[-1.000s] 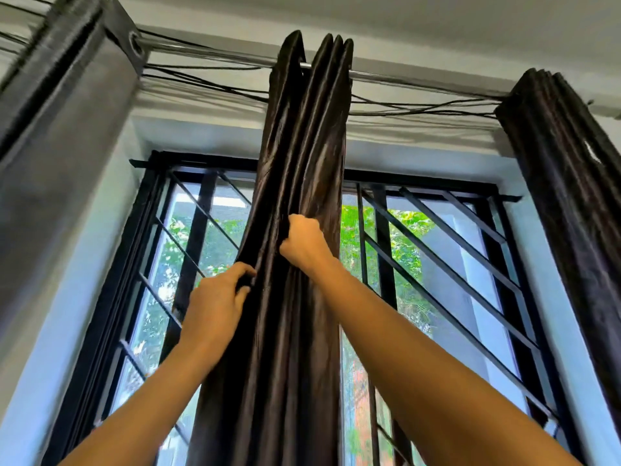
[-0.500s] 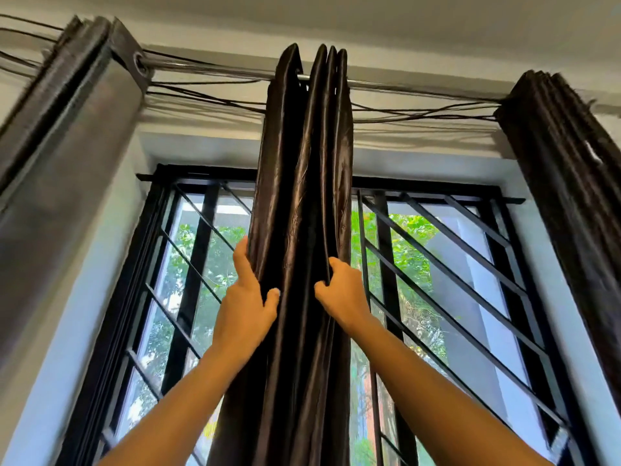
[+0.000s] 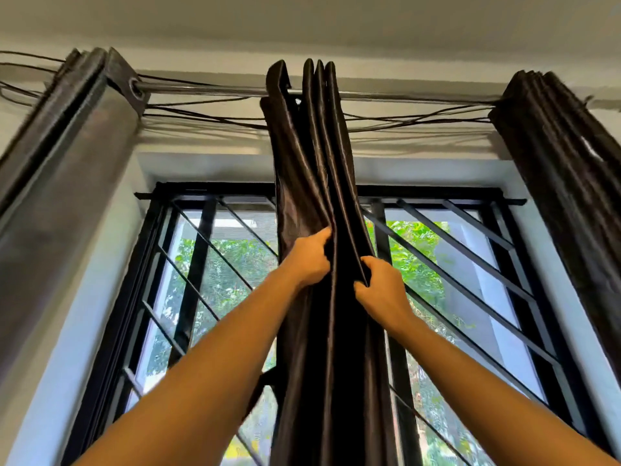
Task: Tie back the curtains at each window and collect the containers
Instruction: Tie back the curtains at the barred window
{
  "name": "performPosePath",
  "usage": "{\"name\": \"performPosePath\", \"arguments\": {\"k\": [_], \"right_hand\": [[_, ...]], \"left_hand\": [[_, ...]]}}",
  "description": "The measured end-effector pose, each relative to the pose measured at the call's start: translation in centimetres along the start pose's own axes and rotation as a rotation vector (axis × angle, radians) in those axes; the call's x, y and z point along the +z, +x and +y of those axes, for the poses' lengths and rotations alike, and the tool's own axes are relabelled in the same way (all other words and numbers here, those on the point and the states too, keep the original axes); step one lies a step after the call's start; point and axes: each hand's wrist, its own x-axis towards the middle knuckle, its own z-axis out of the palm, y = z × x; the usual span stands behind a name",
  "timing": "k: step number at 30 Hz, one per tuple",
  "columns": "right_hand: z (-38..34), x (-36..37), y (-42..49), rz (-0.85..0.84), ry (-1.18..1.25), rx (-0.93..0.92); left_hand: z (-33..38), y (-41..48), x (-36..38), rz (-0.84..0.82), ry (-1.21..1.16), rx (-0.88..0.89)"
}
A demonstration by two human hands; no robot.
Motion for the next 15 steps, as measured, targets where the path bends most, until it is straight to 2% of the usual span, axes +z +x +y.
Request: {"name": "performPosePath", "arguments": {"k": [10, 15], "right_hand": [[4.2, -5.9, 0.2, 0.051, -0.033, -0.005], [5.5, -7.1, 0.3, 0.059, 0.001, -0.045]], "left_hand": [[8.0, 4.2, 6.0, 0.011, -0.097, 0.014], [8.3, 3.6, 6.6, 0.077, -0.168, 0.017]]}}
